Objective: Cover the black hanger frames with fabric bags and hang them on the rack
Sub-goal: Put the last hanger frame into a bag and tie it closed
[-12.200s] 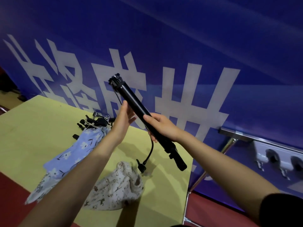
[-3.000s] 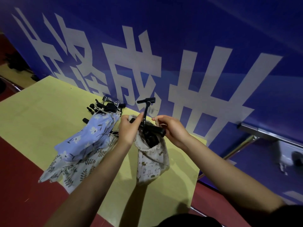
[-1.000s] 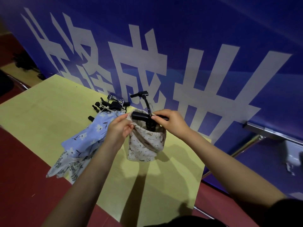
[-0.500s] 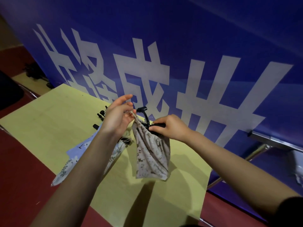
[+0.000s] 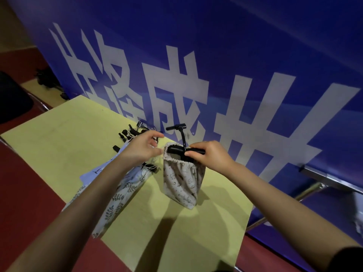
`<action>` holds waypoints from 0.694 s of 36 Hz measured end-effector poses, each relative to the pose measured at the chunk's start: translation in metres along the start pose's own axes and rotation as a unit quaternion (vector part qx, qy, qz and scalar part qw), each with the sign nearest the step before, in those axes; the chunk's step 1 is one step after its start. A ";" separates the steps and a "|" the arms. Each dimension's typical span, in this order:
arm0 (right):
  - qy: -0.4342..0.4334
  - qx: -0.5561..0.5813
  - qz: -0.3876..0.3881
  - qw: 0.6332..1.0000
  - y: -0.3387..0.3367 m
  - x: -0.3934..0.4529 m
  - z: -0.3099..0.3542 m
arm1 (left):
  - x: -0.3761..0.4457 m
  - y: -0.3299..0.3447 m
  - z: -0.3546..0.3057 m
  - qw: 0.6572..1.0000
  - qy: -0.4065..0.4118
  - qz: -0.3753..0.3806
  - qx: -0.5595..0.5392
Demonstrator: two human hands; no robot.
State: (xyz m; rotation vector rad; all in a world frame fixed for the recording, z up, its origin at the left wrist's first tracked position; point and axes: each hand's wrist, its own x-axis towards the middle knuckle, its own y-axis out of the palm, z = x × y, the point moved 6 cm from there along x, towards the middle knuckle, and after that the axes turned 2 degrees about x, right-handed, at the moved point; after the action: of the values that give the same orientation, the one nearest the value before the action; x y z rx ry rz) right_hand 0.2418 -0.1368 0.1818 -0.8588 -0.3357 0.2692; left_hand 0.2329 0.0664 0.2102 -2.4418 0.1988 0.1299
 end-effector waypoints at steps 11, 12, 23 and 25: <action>-0.071 -0.031 -0.018 0.997 0.003 -0.003 0.010 | -0.015 0.007 -0.004 0.986 0.027 0.115 -0.120; -0.085 -0.041 -0.014 0.995 0.003 -0.003 0.011 | -0.016 0.006 -0.008 0.982 0.049 0.087 -0.162; -0.116 -0.072 0.072 0.988 0.011 -0.005 0.020 | -0.011 0.020 -0.007 0.945 0.079 -0.092 -0.305; -0.076 -0.017 0.075 0.994 0.009 -0.007 0.012 | -0.006 0.024 -0.004 0.961 0.091 -0.089 -0.244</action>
State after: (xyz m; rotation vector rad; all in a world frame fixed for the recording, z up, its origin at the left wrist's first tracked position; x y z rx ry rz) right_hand 0.2302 -0.1253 0.1810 -0.9000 -0.4196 0.4721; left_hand 0.2229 0.0463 0.1990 -2.9505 0.0247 -0.1438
